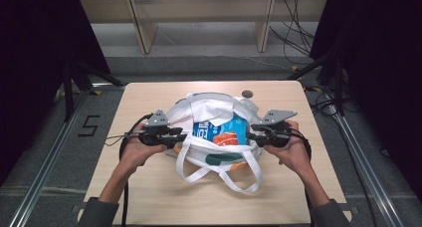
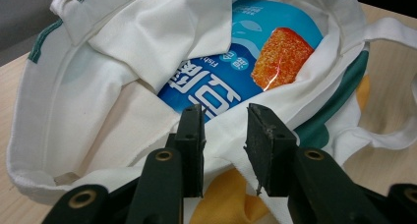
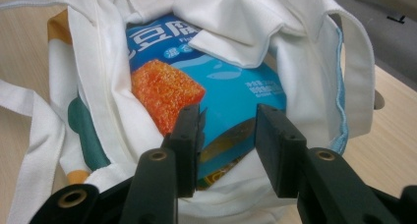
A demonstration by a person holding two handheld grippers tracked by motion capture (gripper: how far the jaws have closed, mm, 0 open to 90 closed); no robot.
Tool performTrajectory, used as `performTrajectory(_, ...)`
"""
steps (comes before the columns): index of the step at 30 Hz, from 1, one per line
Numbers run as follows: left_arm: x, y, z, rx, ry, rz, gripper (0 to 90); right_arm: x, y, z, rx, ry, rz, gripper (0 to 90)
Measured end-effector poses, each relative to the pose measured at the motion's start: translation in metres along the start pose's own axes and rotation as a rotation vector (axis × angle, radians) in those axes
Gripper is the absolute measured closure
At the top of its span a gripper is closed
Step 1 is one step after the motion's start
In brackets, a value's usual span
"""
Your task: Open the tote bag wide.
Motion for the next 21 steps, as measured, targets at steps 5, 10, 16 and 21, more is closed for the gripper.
performTrajectory(5, -0.003, 0.003, 0.001, -0.007, -0.006, 0.005, 61.7, 0.001, 0.005, -0.003, 0.000, 0.011, 0.015, 61.3)
performTrajectory(10, -0.008, 0.006, 0.001, -0.008, 0.008, 0.010, 55.9, 0.001, 0.009, -0.003, -0.006, 0.022, 0.042, 59.7)
performTrajectory(16, -0.008, 0.009, 0.005, -0.011, 0.005, 0.020, 50.5, 0.000, 0.010, -0.004, -0.008, 0.000, 0.046, 58.4)
performTrajectory(21, -0.007, 0.009, 0.008, -0.010, -0.003, 0.021, 46.0, -0.001, 0.009, -0.005, -0.002, 0.009, 0.033, 57.1)
Point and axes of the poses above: each handheld gripper's, and its own axes: y roughly backward along the jaws, x roughly out of its top, z roughly to its right, the point moved 3 cm from there along -y, roughly forward along the jaws, and after that the axes turned 6 degrees about -z, right-handed, at the moved point
